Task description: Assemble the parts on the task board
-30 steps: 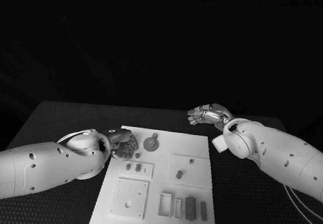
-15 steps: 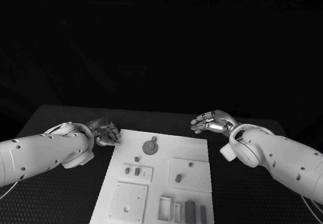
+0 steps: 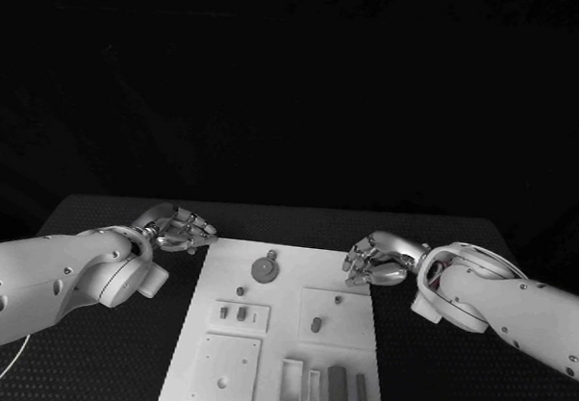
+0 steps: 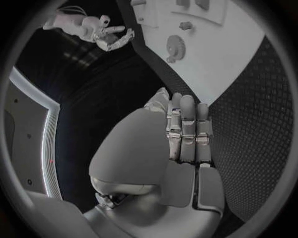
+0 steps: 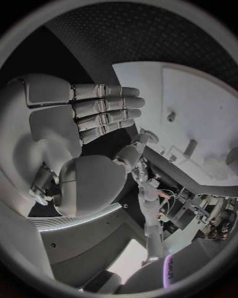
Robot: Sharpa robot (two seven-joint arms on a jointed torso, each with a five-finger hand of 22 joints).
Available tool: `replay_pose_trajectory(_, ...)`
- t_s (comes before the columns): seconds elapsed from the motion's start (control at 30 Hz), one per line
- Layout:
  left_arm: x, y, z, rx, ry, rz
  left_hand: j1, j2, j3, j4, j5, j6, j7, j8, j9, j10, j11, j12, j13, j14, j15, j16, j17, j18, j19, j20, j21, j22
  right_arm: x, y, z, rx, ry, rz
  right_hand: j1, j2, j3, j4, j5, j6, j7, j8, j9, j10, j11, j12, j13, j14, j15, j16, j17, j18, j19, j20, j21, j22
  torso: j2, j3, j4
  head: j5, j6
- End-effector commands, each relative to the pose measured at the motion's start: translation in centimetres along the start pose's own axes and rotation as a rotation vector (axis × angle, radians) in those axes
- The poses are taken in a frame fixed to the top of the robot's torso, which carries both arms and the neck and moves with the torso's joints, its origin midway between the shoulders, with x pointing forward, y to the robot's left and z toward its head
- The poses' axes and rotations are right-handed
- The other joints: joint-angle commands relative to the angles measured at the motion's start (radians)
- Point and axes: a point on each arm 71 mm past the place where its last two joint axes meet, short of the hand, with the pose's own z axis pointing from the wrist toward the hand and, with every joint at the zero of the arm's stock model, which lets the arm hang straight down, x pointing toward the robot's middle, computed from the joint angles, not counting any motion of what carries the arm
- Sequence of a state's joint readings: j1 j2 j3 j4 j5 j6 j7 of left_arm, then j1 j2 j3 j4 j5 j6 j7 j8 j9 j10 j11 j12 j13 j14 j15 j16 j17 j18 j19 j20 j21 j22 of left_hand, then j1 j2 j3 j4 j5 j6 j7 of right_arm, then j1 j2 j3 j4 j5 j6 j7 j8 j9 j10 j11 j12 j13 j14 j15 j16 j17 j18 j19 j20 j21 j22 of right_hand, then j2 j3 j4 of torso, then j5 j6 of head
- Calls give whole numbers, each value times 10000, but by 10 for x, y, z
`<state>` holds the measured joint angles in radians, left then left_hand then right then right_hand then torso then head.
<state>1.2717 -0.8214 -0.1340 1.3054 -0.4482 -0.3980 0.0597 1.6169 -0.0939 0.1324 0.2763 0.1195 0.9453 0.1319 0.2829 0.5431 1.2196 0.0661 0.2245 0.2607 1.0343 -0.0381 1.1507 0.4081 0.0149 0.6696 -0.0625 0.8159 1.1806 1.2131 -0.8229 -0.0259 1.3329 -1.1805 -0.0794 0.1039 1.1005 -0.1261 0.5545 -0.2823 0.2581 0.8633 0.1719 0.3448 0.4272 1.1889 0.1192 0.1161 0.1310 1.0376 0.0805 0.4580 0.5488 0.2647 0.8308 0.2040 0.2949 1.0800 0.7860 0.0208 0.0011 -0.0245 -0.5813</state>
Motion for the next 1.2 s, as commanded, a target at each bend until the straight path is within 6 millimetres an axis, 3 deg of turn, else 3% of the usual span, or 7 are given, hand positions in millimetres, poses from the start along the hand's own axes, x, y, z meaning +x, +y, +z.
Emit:
replay_pose_trajectory(0.03,-3,-3,-4,292,-317,-2145,201,15,22,-17,198,49,12,19,-4,-91,8,-41,-44,92,-27,1,3,-149,-86,-522,-79,-22,13,7,-4,-139,312,-2548,127,-185,243,75,-343,150,-31,54,45,207,-72,74,135,379,-174,222,330,-29,440,-166,218,68,-9,12,0,19,-21)
replay_pose_trajectory(0.23,3,-5,-7,373,20,-2290,141,11,-185,107,118,-80,86,-88,-53,-173,96,-232,-155,-42,65,-220,-101,-149,-78,-455,-165,-27,31,13,-9,-246,355,-3864,121,-443,569,258,-682,232,-63,9,69,347,-127,7,301,850,-435,423,844,-29,1008,-403,522,177,-20,-23,-10,-18,-108)
replay_pose_trajectory(0.53,7,-7,-7,424,169,-2339,52,28,-265,122,76,-86,116,-102,-59,-135,108,-266,-179,-4,76,-279,-131,-149,-49,-449,-185,-23,49,29,-8,-527,68,-5009,361,-1294,1584,1128,-1768,281,-113,-103,-20,362,-79,-309,270,1346,-630,288,1426,-29,1421,-596,795,301,-9,-28,3,-28,-147)
replay_pose_trajectory(0.73,8,-7,-7,402,216,-2360,44,34,-274,119,73,-82,116,-102,-59,-130,106,-273,-183,18,73,-276,-130,-149,-38,-451,-187,-22,52,31,-6,-517,-254,-5504,380,-1329,1625,1165,-1820,284,-111,-108,-24,372,-81,-322,270,1372,-638,272,1462,-29,1437,-603,810,309,1,-35,23,-49,-157)
replay_pose_trajectory(0.8,8,-7,-7,391,229,-2362,33,41,-283,119,70,-84,117,-105,-60,-129,105,-280,-188,43,70,-267,-126,-149,-28,-454,-189,-21,50,30,-6,-442,-427,-5622,513,-1574,1993,1371,-2036,308,-107,-112,-34,401,-84,-349,272,1447,-658,236,1546,-29,1507,-622,839,308,-2,-37,29,-59,-165)
replay_pose_trajectory(0.9,7,-7,-7,377,220,-2359,31,48,-289,116,70,-88,119,-109,-61,-126,103,-288,-193,67,66,-259,-122,-149,-19,-458,-192,-20,49,30,-6,-420,-551,-5658,582,-1648,2139,1461,-2073,340,-96,-100,-32,461,-108,-345,284,1506,-679,217,1618,-29,1551,-647,873,325,-3,-38,24,-51,-179)
replay_pose_trajectory(1.2,5,-5,-6,324,201,-2352,27,63,-301,113,61,-95,122,-116,-64,-132,103,-310,-205,106,63,-245,-115,-149,1,-466,-199,-19,51,31,-3,-340,-430,-5704,646,-1682,2290,1519,-2083,408,-108,-61,-14,604,-166,-309,322,1637,-733,226,1750,-29,1666,-706,953,361,0,-26,12,-32,-191)
